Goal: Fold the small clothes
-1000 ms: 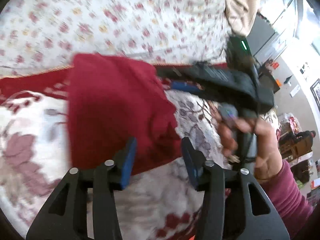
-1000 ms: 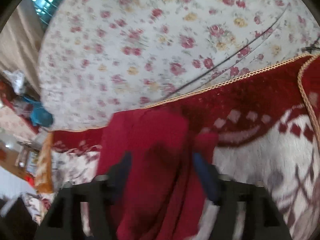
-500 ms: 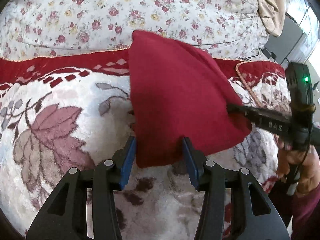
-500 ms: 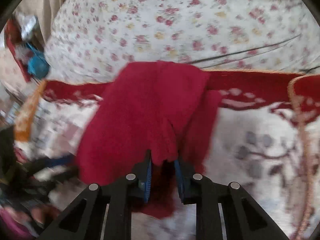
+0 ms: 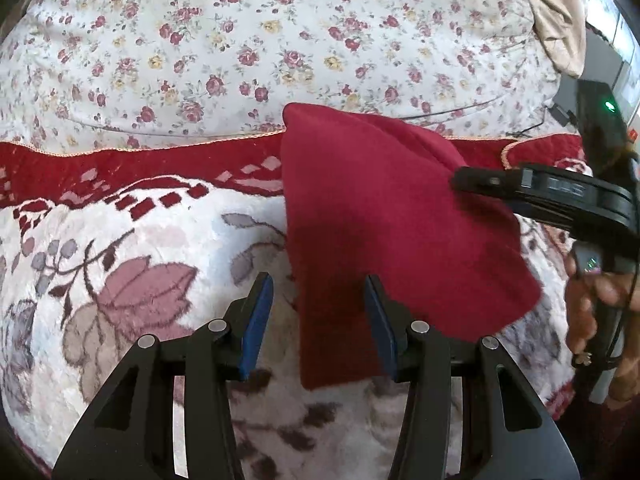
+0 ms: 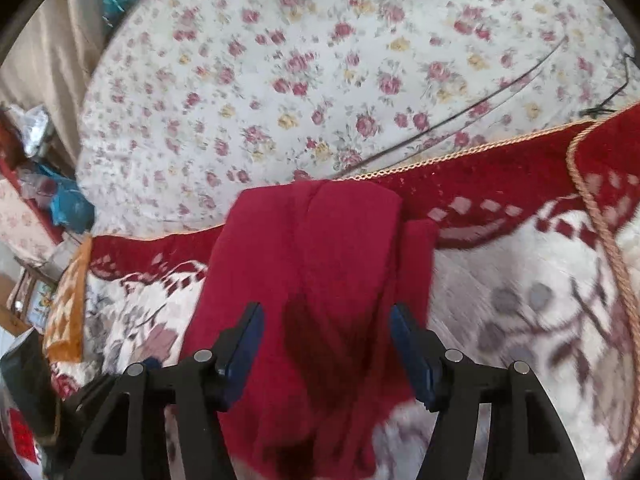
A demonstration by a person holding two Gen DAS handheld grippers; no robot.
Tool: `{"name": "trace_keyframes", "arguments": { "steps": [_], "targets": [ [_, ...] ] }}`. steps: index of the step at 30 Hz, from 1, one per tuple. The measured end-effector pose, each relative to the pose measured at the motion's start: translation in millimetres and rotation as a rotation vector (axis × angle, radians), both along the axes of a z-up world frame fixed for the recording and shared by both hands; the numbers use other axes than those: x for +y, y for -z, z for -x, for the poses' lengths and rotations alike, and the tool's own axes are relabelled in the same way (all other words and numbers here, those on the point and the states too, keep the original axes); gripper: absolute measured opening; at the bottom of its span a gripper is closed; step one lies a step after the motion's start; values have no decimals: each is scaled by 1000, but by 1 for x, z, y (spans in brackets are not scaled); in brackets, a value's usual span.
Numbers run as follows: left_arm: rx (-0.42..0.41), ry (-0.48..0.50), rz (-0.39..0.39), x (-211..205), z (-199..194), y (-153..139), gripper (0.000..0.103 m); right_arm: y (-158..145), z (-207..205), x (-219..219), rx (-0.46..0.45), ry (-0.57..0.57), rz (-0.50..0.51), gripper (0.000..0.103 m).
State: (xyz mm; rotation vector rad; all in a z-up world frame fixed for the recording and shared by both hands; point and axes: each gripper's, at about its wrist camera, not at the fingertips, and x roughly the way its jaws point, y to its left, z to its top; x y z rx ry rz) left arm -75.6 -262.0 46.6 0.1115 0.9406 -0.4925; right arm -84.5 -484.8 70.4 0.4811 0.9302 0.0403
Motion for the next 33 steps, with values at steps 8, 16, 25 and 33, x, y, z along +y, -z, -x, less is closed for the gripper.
{"name": "trace_keyframes", "arguments": {
  "steps": [8, 16, 25, 33],
  "targets": [
    [9, -11, 21, 0, -9, 10, 56, 17, -10, 0, -38, -5, 136, 23],
    [6, -19, 20, -2, -8, 11, 56, 30, 12, -27, -20, 65, 141, 8],
    [-1, -18, 16, -4, -5, 12, 56, -15, 37, -5, -146, 9, 58, 45],
    [12, -4, 26, -3, -5, 14, 60, 26, 19, 4, -43, -17, 87, 38]
  ]
}}
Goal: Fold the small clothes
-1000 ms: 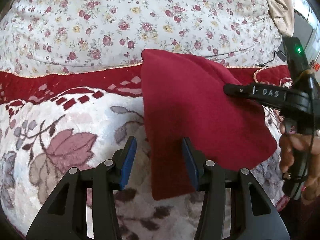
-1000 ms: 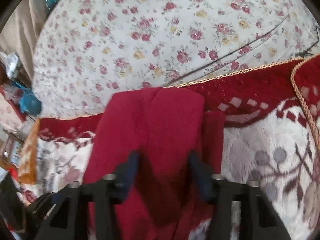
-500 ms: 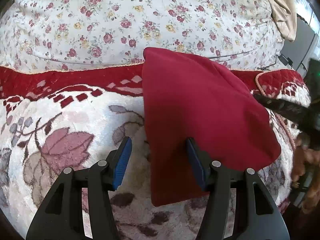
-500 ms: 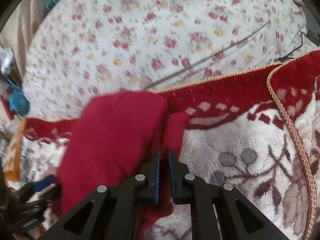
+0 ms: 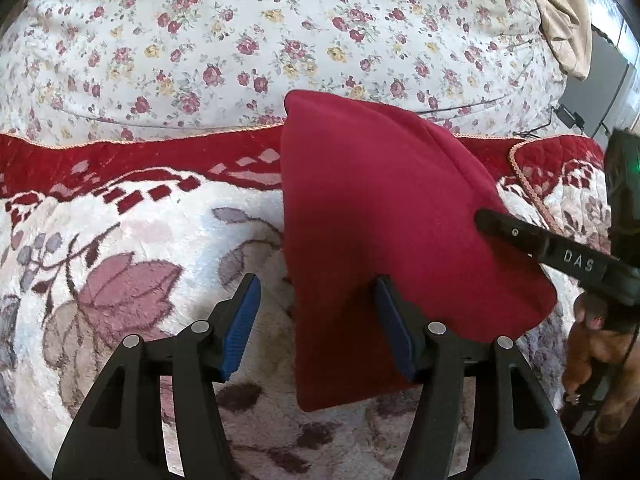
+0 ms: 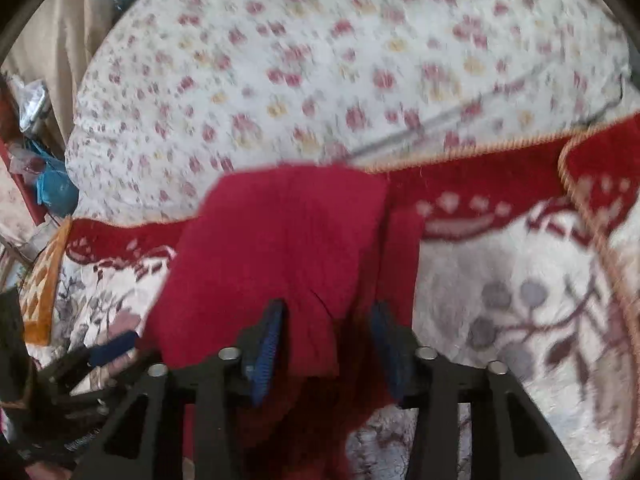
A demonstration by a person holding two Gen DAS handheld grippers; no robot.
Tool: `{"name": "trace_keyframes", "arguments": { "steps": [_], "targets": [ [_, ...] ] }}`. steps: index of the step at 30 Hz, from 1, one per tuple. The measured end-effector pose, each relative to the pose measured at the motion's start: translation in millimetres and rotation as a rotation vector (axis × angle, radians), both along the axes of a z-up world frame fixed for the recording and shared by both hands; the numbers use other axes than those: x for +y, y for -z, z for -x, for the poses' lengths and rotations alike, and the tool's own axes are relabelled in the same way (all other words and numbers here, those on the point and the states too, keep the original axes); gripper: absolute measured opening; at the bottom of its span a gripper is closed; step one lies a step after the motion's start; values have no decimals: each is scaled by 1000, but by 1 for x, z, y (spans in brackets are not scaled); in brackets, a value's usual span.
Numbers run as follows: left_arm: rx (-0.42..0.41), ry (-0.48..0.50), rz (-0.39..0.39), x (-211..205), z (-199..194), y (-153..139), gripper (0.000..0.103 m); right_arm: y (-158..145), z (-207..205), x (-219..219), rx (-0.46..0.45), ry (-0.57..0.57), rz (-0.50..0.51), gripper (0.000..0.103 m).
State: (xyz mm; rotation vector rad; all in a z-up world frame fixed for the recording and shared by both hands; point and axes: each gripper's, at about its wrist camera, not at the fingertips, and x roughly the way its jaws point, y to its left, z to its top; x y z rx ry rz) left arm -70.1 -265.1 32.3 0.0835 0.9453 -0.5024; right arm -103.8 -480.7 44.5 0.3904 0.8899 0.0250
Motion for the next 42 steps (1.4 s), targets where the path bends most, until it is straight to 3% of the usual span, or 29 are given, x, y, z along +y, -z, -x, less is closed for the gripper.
{"name": "trace_keyframes", "arguments": {
  "steps": [4, 6, 7, 9, 10, 11, 20, 25, 26, 28, 29, 31, 37, 40, 42],
  "targets": [
    [54, 19, 72, 5, -5, -1, 60, 1, 10, -1, -29, -13, 21, 37],
    [118, 32, 155, 10, -12, 0, 60, 1, 12, -4, -44, -10, -13, 38],
    [151, 36, 193, 12, -16, 1, 67, 1, 13, -10, -58, 6, -55, 41],
    [200, 37, 251, 14, -25, 3, 76, 2, 15, -21, -72, 54, -121, 60],
    [209, 36, 273, 15, -28, 4, 76, 4, 15, -28, -71, 88, -130, 74],
    [222, 38, 292, 15, -32, 5, 76, 5, 13, -32, -74, 101, -129, 78],
    [352, 88, 325, -11, -70, 24, 85, 36, -28, -35, -49, -27, -292, 90],
    [333, 100, 282, -19, -70, 22, 82, 41, -38, -28, -57, -61, -270, 87],
    [328, 97, 281, -18, -68, 22, 80, 41, -39, -27, -59, -63, -272, 70],
    [304, 105, 275, -16, -63, 14, 67, 36, -36, -27, -76, -40, -280, 61],
    [289, 114, 275, -13, -59, 7, 64, 33, -34, -27, -82, -28, -277, 53],
    [285, 136, 286, -6, -48, -6, 61, 21, -26, -22, -108, -13, -264, 46],
    [245, 147, 247, 38, 12, -43, 61, -17, 9, 16, -104, -136, -300, 45],
    [252, 111, 216, 59, 40, -36, 61, -16, 32, 36, -79, -177, -332, 45],
    [254, 81, 171, 65, 53, -20, 61, -4, 41, 49, -12, -194, -323, 47]
  ]
}}
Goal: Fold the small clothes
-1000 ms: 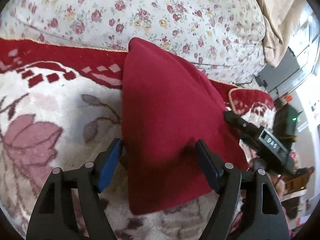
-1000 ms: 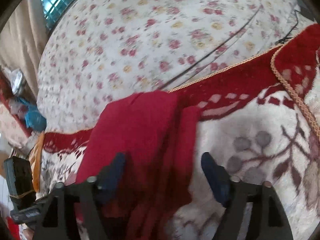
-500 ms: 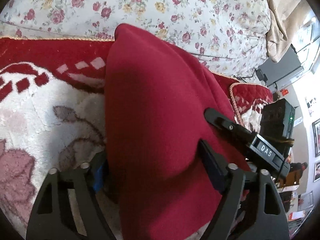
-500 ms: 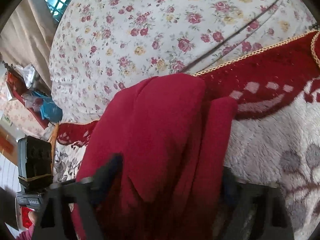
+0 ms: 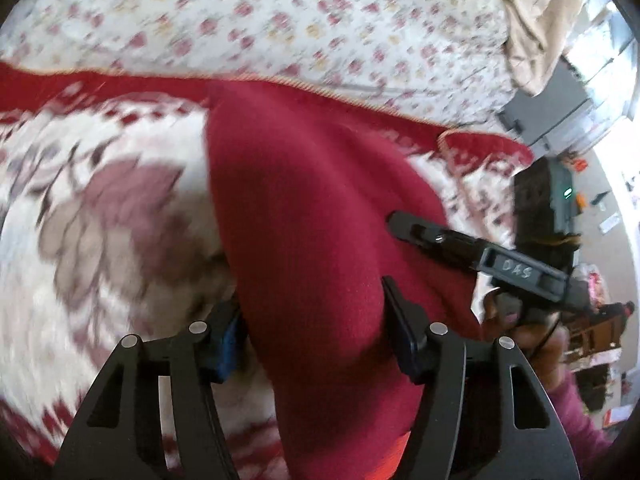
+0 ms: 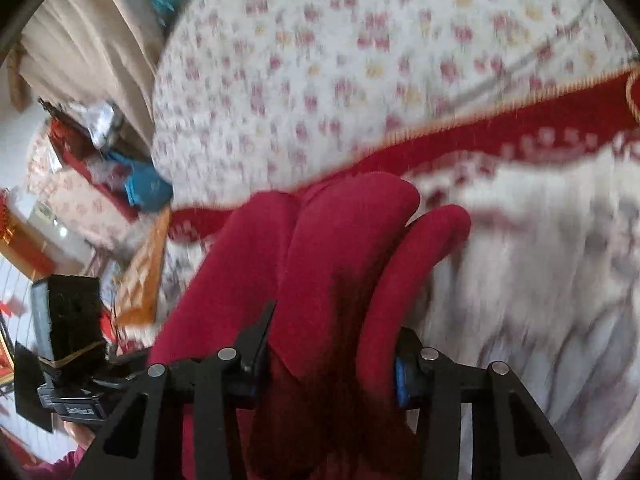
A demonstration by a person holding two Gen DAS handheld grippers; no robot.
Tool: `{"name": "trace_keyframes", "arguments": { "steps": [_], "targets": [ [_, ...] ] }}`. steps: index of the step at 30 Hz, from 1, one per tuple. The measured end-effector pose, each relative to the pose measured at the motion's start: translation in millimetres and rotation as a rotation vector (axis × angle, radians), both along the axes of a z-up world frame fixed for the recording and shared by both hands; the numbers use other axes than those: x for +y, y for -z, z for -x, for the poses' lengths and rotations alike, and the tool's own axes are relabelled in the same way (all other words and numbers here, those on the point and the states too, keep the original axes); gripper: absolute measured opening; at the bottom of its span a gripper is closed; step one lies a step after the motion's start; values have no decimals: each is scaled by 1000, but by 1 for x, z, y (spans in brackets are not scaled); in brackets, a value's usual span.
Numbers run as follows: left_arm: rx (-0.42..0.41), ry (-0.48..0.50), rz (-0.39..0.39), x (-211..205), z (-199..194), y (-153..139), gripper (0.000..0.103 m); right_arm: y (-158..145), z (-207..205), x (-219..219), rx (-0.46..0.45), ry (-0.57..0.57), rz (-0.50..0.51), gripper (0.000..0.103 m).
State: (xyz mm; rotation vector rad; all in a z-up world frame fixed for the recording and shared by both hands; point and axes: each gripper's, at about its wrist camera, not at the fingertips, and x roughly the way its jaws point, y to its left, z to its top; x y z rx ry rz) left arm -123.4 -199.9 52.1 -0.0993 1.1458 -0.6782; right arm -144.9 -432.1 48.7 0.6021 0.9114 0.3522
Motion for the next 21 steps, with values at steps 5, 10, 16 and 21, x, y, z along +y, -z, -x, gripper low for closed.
{"name": "trace_keyframes", "arguments": {
  "steps": [5, 10, 16, 21],
  "targets": [
    [-47, -71, -70, 6, 18, 15, 67, 2, 25, 7, 50, 21, 130, 61],
    [-73, -128, -90, 14, 21, 11, 71, -32, 68, 0, -45, 75, 181, 61],
    [-188, -194, -155, 17, 37, -8, 71, -48, 92, 50, -170, -81, 206, 60],
    [-233, -247, -158, 29, 48, -19, 71, -21, 91, 82, -135, -135, 347, 55]
  ]
}}
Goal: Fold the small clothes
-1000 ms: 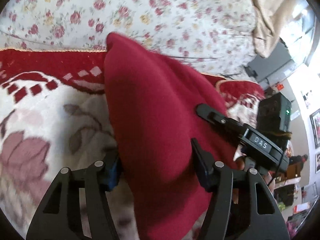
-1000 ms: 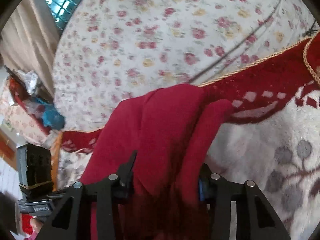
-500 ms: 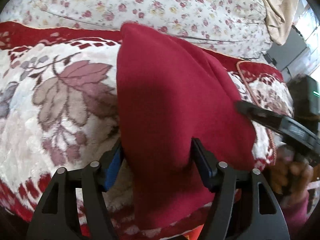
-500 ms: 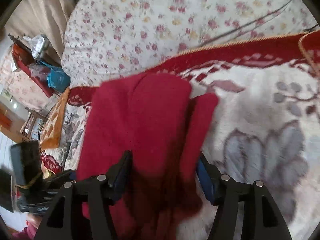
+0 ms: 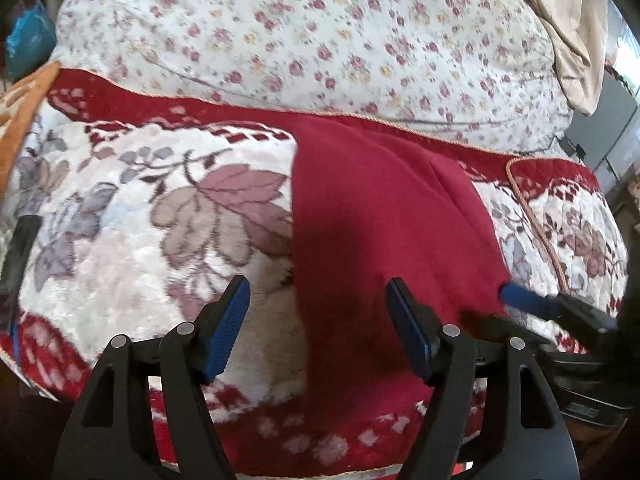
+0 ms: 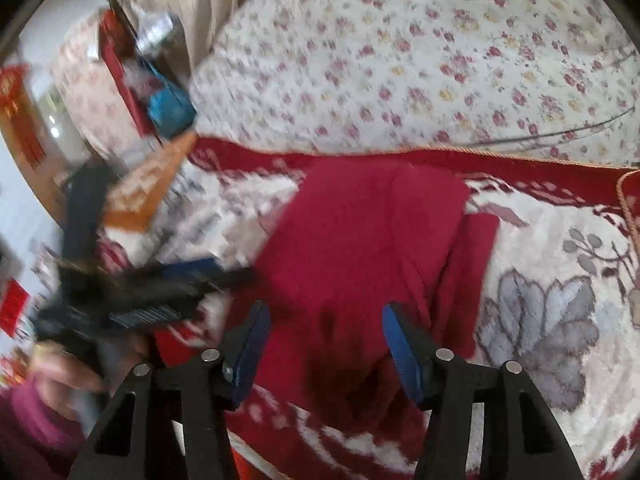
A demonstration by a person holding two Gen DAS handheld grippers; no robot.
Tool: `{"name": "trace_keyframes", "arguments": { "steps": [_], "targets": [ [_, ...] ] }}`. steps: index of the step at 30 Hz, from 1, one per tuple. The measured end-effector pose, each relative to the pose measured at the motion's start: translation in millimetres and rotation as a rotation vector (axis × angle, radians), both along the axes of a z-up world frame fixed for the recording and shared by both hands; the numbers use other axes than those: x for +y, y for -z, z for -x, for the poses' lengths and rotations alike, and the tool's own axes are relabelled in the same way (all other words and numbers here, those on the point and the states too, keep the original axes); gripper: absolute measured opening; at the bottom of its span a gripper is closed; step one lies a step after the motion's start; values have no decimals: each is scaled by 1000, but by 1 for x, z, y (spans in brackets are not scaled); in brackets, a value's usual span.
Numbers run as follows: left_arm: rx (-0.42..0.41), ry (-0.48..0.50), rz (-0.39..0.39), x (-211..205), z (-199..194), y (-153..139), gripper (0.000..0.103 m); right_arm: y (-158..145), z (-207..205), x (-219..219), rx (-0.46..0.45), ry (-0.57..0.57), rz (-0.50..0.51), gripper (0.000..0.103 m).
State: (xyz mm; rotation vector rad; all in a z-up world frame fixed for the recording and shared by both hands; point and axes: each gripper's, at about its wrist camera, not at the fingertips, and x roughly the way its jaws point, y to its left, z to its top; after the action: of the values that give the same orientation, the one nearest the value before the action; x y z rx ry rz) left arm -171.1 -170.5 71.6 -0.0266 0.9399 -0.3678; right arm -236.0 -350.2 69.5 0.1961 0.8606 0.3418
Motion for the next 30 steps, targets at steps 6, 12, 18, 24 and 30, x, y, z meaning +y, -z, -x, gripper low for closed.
{"name": "trace_keyframes", "arguments": {
  "steps": [6, 12, 18, 24, 30],
  "targets": [
    [-69, -4, -44, 2, 13, -7, 71, 39, 0, -11, 103, 73, 59, 49],
    [-141, -21, -55, 2, 23, -20, 71, 22, 17, -14, 61, 90, 68, 49],
    [-177, -35, -66, -2, 29, -29, 71, -15, 41, -16, -50, 169, 123, 61],
    [-209, -33, -81, -5, 36, -35, 71, -28, 43, -14, -102, 240, 140, 78],
    [-212, -31, -76, -6, 37, -36, 71, -28, 35, -8, -87, 265, 164, 78]
  ]
}}
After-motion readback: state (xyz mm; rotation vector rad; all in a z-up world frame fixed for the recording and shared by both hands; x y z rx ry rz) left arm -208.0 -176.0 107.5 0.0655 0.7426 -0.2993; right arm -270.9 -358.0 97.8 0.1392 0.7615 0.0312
